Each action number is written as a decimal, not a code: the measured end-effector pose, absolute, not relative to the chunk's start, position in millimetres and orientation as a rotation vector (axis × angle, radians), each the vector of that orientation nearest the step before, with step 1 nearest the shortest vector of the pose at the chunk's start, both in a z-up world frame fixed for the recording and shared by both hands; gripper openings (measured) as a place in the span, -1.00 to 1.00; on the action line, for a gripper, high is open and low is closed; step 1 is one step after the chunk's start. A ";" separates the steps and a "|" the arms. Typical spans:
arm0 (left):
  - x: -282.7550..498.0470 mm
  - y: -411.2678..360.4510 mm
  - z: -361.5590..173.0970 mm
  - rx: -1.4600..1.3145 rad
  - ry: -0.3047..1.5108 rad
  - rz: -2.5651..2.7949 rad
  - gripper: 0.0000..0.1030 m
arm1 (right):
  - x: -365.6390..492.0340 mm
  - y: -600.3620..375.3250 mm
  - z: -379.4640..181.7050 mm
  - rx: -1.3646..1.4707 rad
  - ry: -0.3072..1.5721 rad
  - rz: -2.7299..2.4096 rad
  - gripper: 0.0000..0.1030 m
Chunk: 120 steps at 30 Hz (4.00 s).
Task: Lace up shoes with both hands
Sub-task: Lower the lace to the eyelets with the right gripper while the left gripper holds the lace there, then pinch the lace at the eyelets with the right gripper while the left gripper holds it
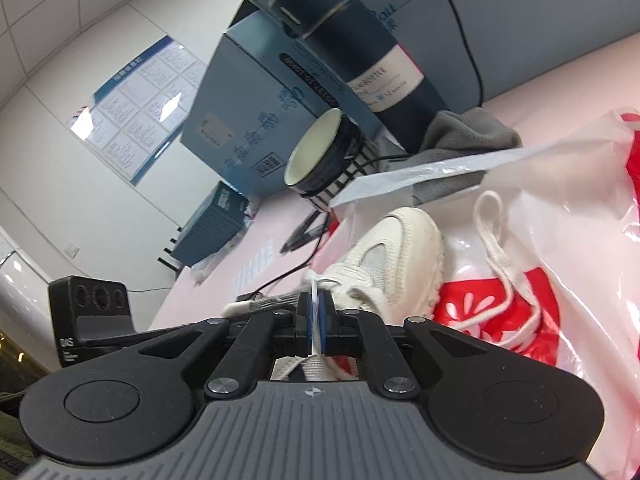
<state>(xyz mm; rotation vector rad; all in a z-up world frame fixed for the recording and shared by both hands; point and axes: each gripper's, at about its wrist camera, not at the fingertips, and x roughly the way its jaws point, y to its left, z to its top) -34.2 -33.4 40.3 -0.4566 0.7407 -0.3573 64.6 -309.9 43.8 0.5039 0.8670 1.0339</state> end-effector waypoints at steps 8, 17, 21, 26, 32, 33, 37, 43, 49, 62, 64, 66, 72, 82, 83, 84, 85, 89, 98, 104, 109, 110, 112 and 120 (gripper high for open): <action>-36.6 -41.7 45.1 -0.373 0.737 -0.340 -0.62 | 68.7 -313.6 37.7 0.637 0.903 0.993 -0.90; -43.3 -64.1 54.6 -0.136 0.693 -0.342 -0.64 | 69.1 -298.2 50.8 0.487 0.861 0.961 -0.92; -43.9 -60.6 56.1 -0.159 0.685 -0.355 -0.68 | 69.2 -289.6 50.8 0.401 0.861 0.952 -0.94; -41.6 -62.9 58.1 -0.135 0.690 -0.358 -0.65 | 72.7 -292.0 45.0 0.422 0.875 0.955 -0.96; -37.8 -74.4 61.0 -0.055 0.680 -0.389 -0.65 | 73.7 -293.2 42.6 0.434 0.883 0.957 -0.96; -36.1 -72.1 61.0 -0.080 0.686 -0.392 -0.65 | 73.8 -293.3 42.4 0.434 0.883 0.957 -0.96; -22.7 -34.5 49.7 -0.473 0.755 -0.375 -0.66 | 74.7 -294.3 41.0 0.441 0.882 0.966 -0.97; -20.8 7.8 5.8 -1.026 0.795 -0.354 -0.65 | 74.8 -292.8 41.9 0.430 0.871 0.984 -0.97; -20.1 9.2 -0.7 -1.119 0.804 -0.331 -0.65 | 74.6 -294.3 39.2 0.461 0.870 0.995 -0.96; -21.5 -18.0 46.4 -0.602 0.784 -0.399 -0.23 | 71.1 -291.9 40.4 0.448 0.873 1.016 -0.96; -29.7 -30.0 57.3 -0.428 0.752 -0.400 -0.19 | 71.1 -291.9 40.1 0.447 0.874 1.015 -0.96; -37.8 -39.2 63.6 -0.303 0.710 -0.384 -0.18 | 71.3 -292.2 39.2 0.452 0.875 1.014 -0.96; -48.5 -52.0 64.9 -0.136 0.646 -0.399 -0.75 | 69.2 -293.4 42.1 0.449 0.852 1.013 -0.96; -35.2 -6.7 31.4 -0.683 0.734 -0.354 -0.59 | 51.0 -285.6 58.9 0.215 0.759 1.055 -0.93; -35.0 -5.1 29.4 -0.704 0.737 -0.351 -0.56 | 50.7 -284.9 58.2 0.211 0.761 1.058 -0.93; -34.8 -4.2 28.2 -0.720 0.739 -0.349 -0.56 | 50.8 -284.4 57.7 0.210 0.764 1.061 -0.93; -34.5 -3.7 27.4 -0.731 0.741 -0.349 -0.55 | 50.6 -284.0 57.3 0.207 0.765 1.062 -0.93; -33.3 -2.5 24.9 -0.760 0.745 -0.348 -0.53 | 50.5 -283.7 55.3 0.202 0.771 1.059 -0.93; -33.2 -0.9 22.1 -0.776 0.752 -0.335 -0.43 | 48.6 -278.8 53.8 0.202 0.761 1.049 -0.93; -32.9 0.5 20.6 -0.781 0.756 -0.323 -0.34 | 45.0 -274.6 57.1 0.146 0.751 1.078 -0.93; -32.3 0.4 20.4 -0.779 0.757 -0.323 -0.34 | 42.3 -273.5 57.0 0.118 0.739 1.090 -0.93; -32.2 0.5 20.3 -0.778 0.757 -0.321 -0.33 | 42.3 -273.9 56.8 0.122 0.738 1.090 -0.93; -32.2 0.5 20.2 -0.777 0.758 -0.319 -0.33 | 42.4 -274.7 56.4 0.131 0.736 1.090 -0.93; -32.1 0.5 18.9 -0.776 0.764 -0.316 -0.29 | 41.7 -278.0 56.7 0.161 0.726 1.090 -0.93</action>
